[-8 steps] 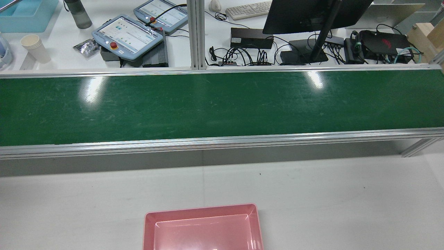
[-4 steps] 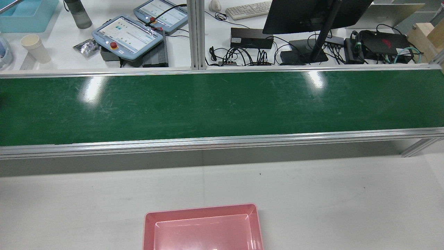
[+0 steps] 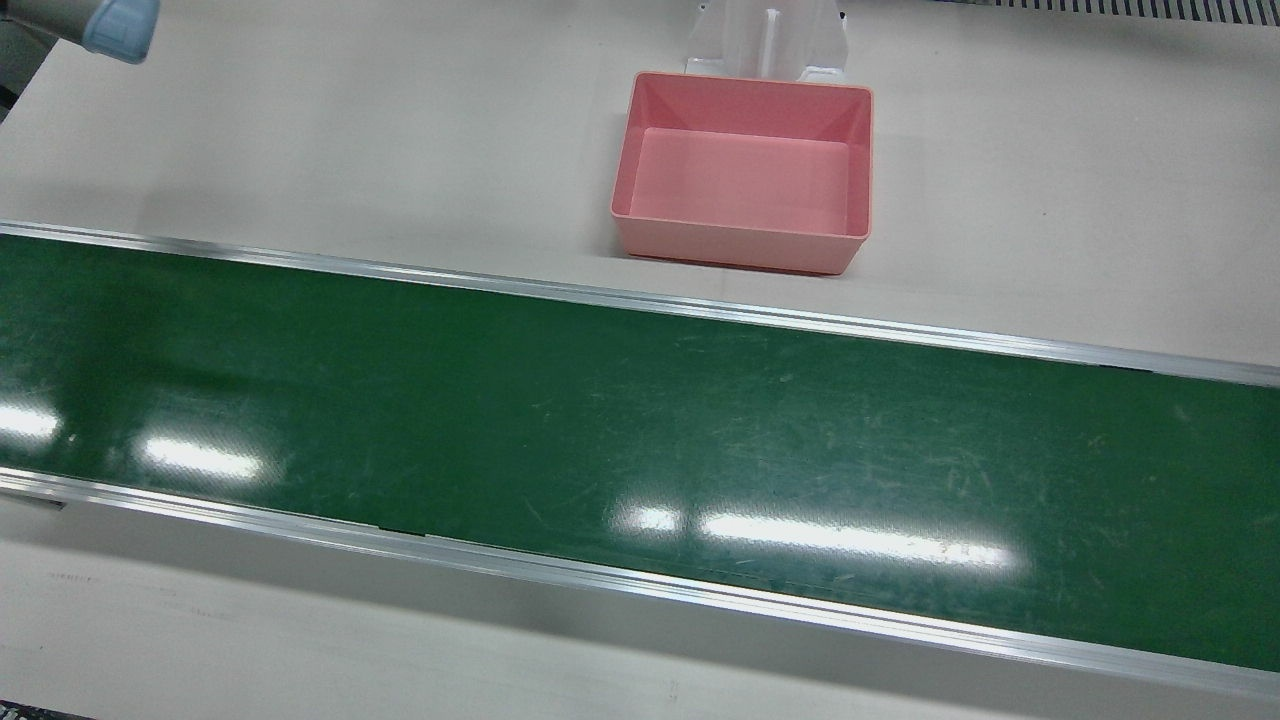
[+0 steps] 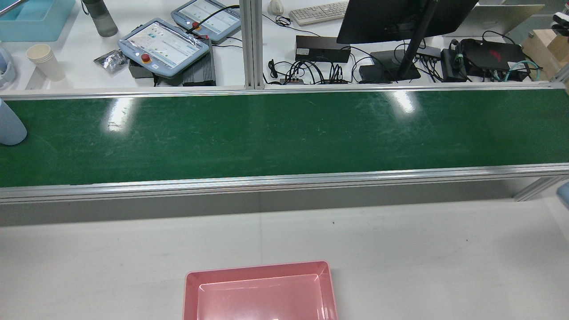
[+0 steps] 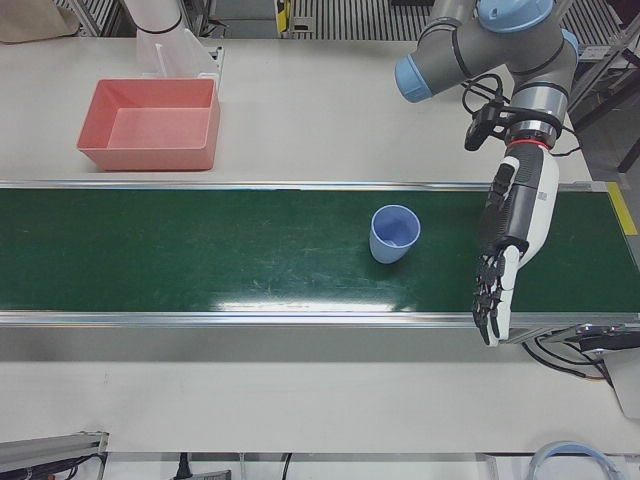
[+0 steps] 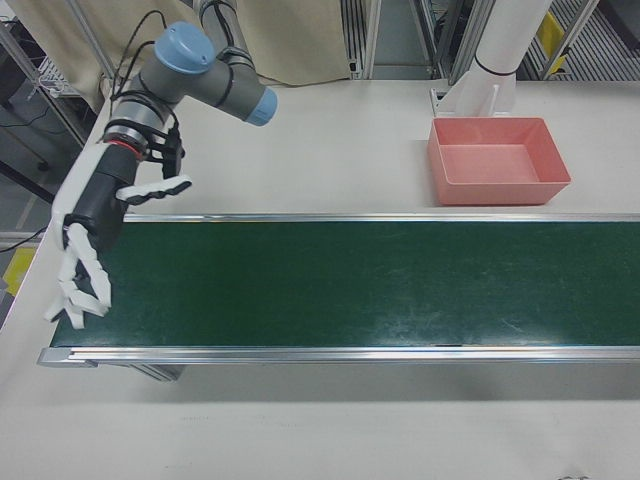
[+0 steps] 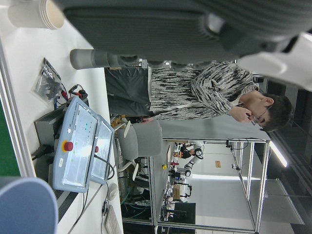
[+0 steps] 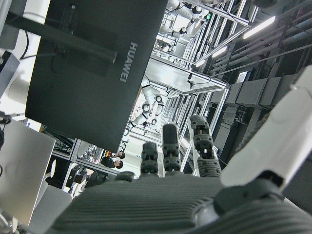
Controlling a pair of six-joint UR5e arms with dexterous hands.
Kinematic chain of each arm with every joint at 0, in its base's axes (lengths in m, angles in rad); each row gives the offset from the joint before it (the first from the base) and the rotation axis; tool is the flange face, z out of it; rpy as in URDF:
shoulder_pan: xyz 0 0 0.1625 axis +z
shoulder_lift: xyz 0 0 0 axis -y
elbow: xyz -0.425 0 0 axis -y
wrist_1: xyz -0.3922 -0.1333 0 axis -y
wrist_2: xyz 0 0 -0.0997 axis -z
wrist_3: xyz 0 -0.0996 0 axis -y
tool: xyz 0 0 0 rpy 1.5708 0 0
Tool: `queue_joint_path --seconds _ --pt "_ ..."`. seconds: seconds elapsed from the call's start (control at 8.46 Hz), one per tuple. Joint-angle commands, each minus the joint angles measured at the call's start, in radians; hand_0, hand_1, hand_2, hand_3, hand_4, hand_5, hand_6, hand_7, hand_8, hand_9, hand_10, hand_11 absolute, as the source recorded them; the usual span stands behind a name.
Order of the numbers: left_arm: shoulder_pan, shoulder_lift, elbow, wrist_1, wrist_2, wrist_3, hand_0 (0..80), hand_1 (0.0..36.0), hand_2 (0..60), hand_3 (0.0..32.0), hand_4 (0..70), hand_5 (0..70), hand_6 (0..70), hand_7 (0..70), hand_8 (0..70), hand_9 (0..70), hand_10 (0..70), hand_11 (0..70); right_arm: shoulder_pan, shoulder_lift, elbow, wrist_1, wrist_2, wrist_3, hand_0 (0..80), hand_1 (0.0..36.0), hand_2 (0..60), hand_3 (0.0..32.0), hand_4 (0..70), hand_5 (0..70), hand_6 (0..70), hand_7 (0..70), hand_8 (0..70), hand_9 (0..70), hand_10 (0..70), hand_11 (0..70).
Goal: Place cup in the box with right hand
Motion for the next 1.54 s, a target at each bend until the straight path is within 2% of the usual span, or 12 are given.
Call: queue_joint_path --seconds 0.0,0.12,0.24,0.47,0.71,0.95,1.06,1.42 --pt "0.000 0.000 0.001 0.000 0.000 0.000 0.0 0.0 0.0 0.0 0.0 0.0 0.0 0.0 0.0 0.0 0.0 0.0 -0.306 0.182 0.009 -0.145 0.264 -0.002 39.6 5.9 1.0 0.0 13.4 1.2 8.2 38.4 6.4 16.1 0.0 0.0" --pt "0.000 0.000 0.001 0.000 0.000 0.000 0.0 0.0 0.0 0.0 0.0 0.0 0.0 0.0 0.0 0.0 0.0 0.0 -0.386 0.202 0.061 -0.197 0.334 -0.008 40.6 6.4 1.1 0.0 14.8 1.2 8.4 39.4 6.3 16.3 0.0 0.0" --pt "0.002 0.000 0.000 0.000 0.000 0.000 0.0 0.0 0.0 0.0 0.0 0.0 0.0 0.0 0.0 0.0 0.0 0.0 -0.462 0.202 0.136 -0.272 0.435 -0.014 40.7 6.5 1.1 0.0 15.3 1.1 8.2 39.3 5.8 15.9 0.0 0.0" --pt "0.002 0.000 0.001 0.000 0.000 0.000 0.0 0.0 0.0 0.0 0.0 0.0 0.0 0.0 0.0 0.0 0.0 0.0 -0.576 0.210 0.214 -0.323 0.572 -0.083 43.5 8.3 2.0 0.0 16.5 1.3 8.4 40.7 5.2 15.6 0.0 0.0" --pt "0.002 0.000 0.001 -0.002 0.000 0.000 0.0 0.0 0.0 0.0 0.0 0.0 0.0 0.0 0.0 0.0 0.0 0.0 -0.589 0.267 0.166 -0.320 0.587 -0.136 45.8 10.1 2.2 0.0 16.2 1.7 8.0 38.4 4.9 14.8 0.0 0.0" --pt "0.002 0.000 0.001 -0.002 0.000 0.000 0.0 0.0 0.0 0.0 0.0 0.0 0.0 0.0 0.0 0.0 0.0 0.0 -0.591 0.366 0.040 -0.317 0.594 -0.136 46.0 9.8 1.9 0.0 21.6 1.4 8.6 42.0 5.0 15.4 0.0 0.0" --pt "0.000 0.000 0.000 0.000 0.000 0.000 0.0 0.0 0.0 0.0 0.0 0.0 0.0 0.0 0.0 0.0 0.0 0.0 -0.594 0.395 0.023 -0.317 0.594 -0.140 44.9 8.9 2.4 0.0 22.2 1.2 8.8 42.2 4.9 15.3 0.0 0.0" --pt "0.000 0.000 -0.002 0.000 0.000 0.000 0.0 0.0 0.0 0.0 0.0 0.0 0.0 0.0 0.0 0.0 0.0 0.0 -0.617 0.387 0.014 -0.317 0.596 -0.143 45.6 9.2 1.9 0.0 22.1 1.3 8.5 41.0 4.1 14.0 0.0 0.0"
